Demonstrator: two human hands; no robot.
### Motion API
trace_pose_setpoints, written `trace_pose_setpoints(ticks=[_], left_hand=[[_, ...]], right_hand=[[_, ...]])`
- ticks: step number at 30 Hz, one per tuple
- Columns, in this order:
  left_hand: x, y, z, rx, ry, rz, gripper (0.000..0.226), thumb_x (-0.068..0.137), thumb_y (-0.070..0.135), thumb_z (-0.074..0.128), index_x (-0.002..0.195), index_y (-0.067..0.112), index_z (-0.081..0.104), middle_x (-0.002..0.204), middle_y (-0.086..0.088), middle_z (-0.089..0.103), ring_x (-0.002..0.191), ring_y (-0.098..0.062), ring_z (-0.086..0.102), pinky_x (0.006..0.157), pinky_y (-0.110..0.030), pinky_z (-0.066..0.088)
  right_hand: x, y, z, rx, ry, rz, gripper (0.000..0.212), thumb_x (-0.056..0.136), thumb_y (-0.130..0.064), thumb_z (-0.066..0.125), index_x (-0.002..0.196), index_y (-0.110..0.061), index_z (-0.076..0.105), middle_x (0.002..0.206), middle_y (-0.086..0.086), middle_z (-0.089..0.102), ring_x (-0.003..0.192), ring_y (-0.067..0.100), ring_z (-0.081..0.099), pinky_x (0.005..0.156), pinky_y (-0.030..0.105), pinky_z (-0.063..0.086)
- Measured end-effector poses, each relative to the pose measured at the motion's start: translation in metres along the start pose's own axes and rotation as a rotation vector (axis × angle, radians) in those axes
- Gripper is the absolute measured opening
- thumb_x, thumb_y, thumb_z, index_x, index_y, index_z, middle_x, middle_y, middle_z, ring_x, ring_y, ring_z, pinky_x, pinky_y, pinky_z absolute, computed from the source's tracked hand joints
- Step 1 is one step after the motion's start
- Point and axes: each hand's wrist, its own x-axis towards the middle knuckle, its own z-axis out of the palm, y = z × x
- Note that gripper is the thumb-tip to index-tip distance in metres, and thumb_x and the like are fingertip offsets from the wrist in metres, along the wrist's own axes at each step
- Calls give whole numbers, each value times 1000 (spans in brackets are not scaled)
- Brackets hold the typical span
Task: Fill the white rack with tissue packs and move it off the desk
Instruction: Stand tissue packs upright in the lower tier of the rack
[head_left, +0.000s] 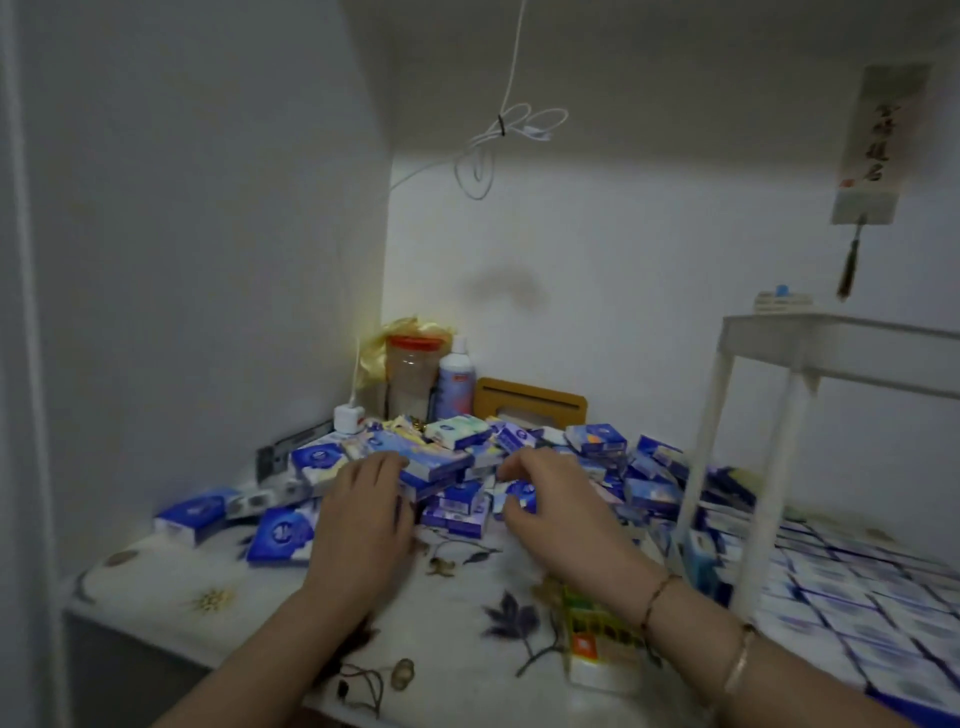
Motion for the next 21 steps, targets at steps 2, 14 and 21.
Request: trace_pose_setpoints(ticks=[2,14,21], left_hand=[[1,-12,8,88,-28,-62,51,89,32,59,135,15,47,139,-5,49,127,-26,42,105,-39,36],[1,-24,15,-206,117,-213,33,85,10,55,119,15,54,118,-1,56,116,-19,44,98,-33,39],[0,-18,7,-766,-80,-156,86,80,17,71,143,43,19,128,24,46,112,15,49,88,-11,45]], right_hand=[[19,4,24,-31,-15,25,27,93,-18,48,119,-24,48,125,-2,47,120,18,38,99,33,40],[90,-8,105,-429,16,-150,59,85,-26,60,138,-17,36,135,8,43,122,28,39,99,38,38],[79,-27,87,262,126,94,24,82,-37,61,99,-20,60,90,-6,63,84,13,59,65,29,48]])
